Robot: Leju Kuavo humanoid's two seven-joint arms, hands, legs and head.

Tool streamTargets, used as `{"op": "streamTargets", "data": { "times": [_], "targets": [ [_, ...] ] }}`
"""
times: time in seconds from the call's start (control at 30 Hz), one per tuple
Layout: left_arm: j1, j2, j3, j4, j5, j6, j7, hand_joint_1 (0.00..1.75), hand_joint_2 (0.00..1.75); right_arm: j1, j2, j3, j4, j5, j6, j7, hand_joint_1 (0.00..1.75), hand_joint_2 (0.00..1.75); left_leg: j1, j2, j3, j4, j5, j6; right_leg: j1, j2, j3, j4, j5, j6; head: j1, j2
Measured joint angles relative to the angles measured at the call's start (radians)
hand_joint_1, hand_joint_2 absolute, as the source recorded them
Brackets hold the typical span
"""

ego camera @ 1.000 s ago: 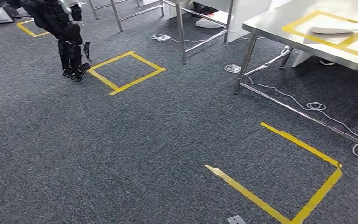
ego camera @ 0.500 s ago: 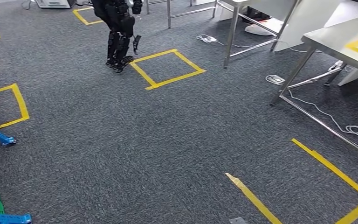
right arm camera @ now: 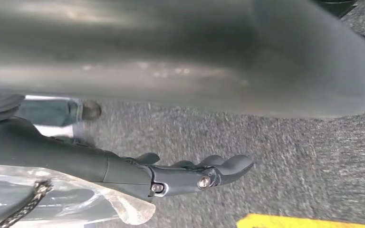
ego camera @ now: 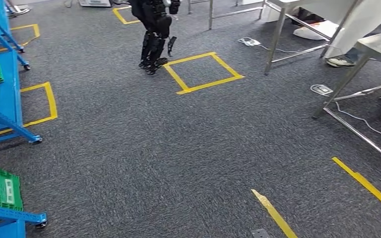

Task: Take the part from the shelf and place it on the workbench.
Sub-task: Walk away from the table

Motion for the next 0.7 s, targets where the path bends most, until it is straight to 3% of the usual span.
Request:
{"op": "streamTargets", "data": {
  "times": [0.03,0.07,0.1,0.17,0.2,0.23,0.3,0.37,0.43,0.5,0.53,0.57,0.6,0.67,0.7],
  "targets": [
    [-0.001,0.0,-0.001,0.0,0.0,0.0,0.0,0.0,0.0,0.0,0.0,0.0,0.0,0.0,0.0,0.0,0.0,0.0,0.0,0.009,-0.01,0.021,-0.012,-0.002,0.001,-0.005,0.0,0.0,-0.001,-0.001,-0.001,0.0],
    [-0.003,-0.001,-0.002,0.0,0.0,0.0,0.0,0.0,0.0,0.002,-0.001,-0.002,0.0,0.0,0.0,0.0,0.0,0.0,0.002,0.02,-0.042,0.089,-0.042,-0.004,0.004,-0.02,0.001,0.0,-0.002,-0.004,-0.002,0.0],
    [-0.004,-0.001,-0.004,0.0,0.0,0.0,0.001,0.0,0.0,0.002,-0.002,-0.003,0.0,-0.001,0.0,0.0,0.0,0.0,0.002,0.036,-0.046,0.103,-0.037,-0.003,0.008,-0.048,0.006,0.001,-0.007,-0.006,-0.002,0.0],
    [-0.007,-0.003,-0.014,0.0,0.0,0.0,0.004,0.0,0.0,0.001,-0.003,-0.008,0.0,-0.005,0.0,0.0,0.0,0.0,-0.006,0.096,-0.017,0.057,-0.011,0.009,0.018,-0.106,0.015,0.002,-0.019,-0.005,-0.001,0.0],
    [-0.008,-0.005,-0.022,0.0,0.0,-0.001,0.007,0.0,0.0,0.0,-0.004,-0.01,0.0,-0.008,0.001,0.0,0.0,0.0,-0.012,0.117,0.021,-0.02,0.024,0.018,0.022,-0.128,0.021,0.002,-0.024,-0.002,0.0,0.0],
    [-0.011,-0.006,-0.029,0.0,0.0,-0.001,0.011,0.0,0.0,-0.001,-0.004,-0.011,0.0,-0.01,0.002,0.0,0.0,0.0,-0.018,0.129,0.031,-0.043,0.025,0.024,0.024,-0.14,0.023,0.002,-0.027,0.003,0.0,0.0],
    [-0.013,-0.009,-0.041,0.0,0.0,-0.001,0.017,0.0,0.0,-0.004,-0.005,-0.014,0.0,-0.013,0.006,0.001,0.0,0.0,-0.017,0.103,0.029,-0.05,0.031,0.031,0.023,-0.155,0.027,0.001,-0.032,0.012,0.0,0.0],
    [-0.016,-0.012,-0.05,0.0,0.0,-0.001,0.021,0.0,0.0,-0.005,-0.006,-0.014,0.0,-0.014,0.007,0.0,0.0,0.0,-0.01,0.079,0.032,-0.061,0.038,0.041,0.019,-0.116,0.012,0.036,-0.06,0.023,0.003,0.0],
    [-0.022,-0.016,-0.056,0.0,0.0,-0.003,0.022,0.0,0.0,-0.004,-0.009,-0.015,0.0,-0.012,0.007,-0.001,0.0,0.0,-0.006,0.054,0.032,-0.065,0.042,0.047,0.014,-0.053,-0.045,0.157,-0.12,0.03,0.007,0.0],
    [-0.025,-0.019,-0.059,0.0,0.002,-0.004,0.022,0.0,0.0,-0.001,-0.012,-0.015,0.0,-0.007,0.007,-0.003,0.0,0.0,-0.006,0.027,0.031,-0.064,0.043,0.048,0.013,-0.032,-0.116,0.289,-0.161,0.034,0.009,0.0],
    [-0.024,-0.02,-0.059,0.0,0.005,-0.004,0.022,0.0,0.0,0.001,-0.012,-0.015,0.0,-0.004,0.006,-0.003,0.0,0.0,-0.005,0.013,0.032,-0.064,0.042,0.048,0.012,-0.03,-0.133,0.31,-0.155,0.035,0.009,0.0],
    [-0.023,-0.02,-0.059,0.0,0.007,-0.004,0.021,0.0,0.0,0.001,-0.012,-0.015,0.0,0.0,0.005,-0.004,0.0,0.0,-0.005,-0.002,0.034,-0.063,0.042,0.047,0.011,-0.028,-0.128,0.285,-0.126,0.036,0.009,0.0],
    [-0.022,-0.02,-0.059,0.0,0.01,-0.004,0.02,0.0,0.0,0.001,-0.012,-0.015,0.0,0.002,0.003,-0.005,0.0,0.0,-0.003,-0.016,0.036,-0.062,0.041,0.045,0.008,-0.021,-0.104,0.222,-0.083,0.036,0.009,0.0],
    [-0.022,-0.02,-0.059,0.0,0.012,-0.003,0.018,0.0,0.0,0.0,-0.012,-0.015,0.0,0.005,0.001,-0.006,0.0,0.0,-0.001,-0.043,0.035,-0.056,0.038,0.036,-0.001,0.027,-0.042,0.077,-0.019,0.039,0.009,0.0],
    [-0.022,-0.02,-0.059,0.0,0.013,-0.003,0.018,0.0,0.0,0.0,-0.012,-0.015,0.0,0.005,0.0,-0.006,0.0,0.0,-0.001,-0.055,0.032,-0.053,0.038,0.03,-0.005,0.048,-0.021,0.035,-0.007,0.039,0.009,0.0]
  ]
}}
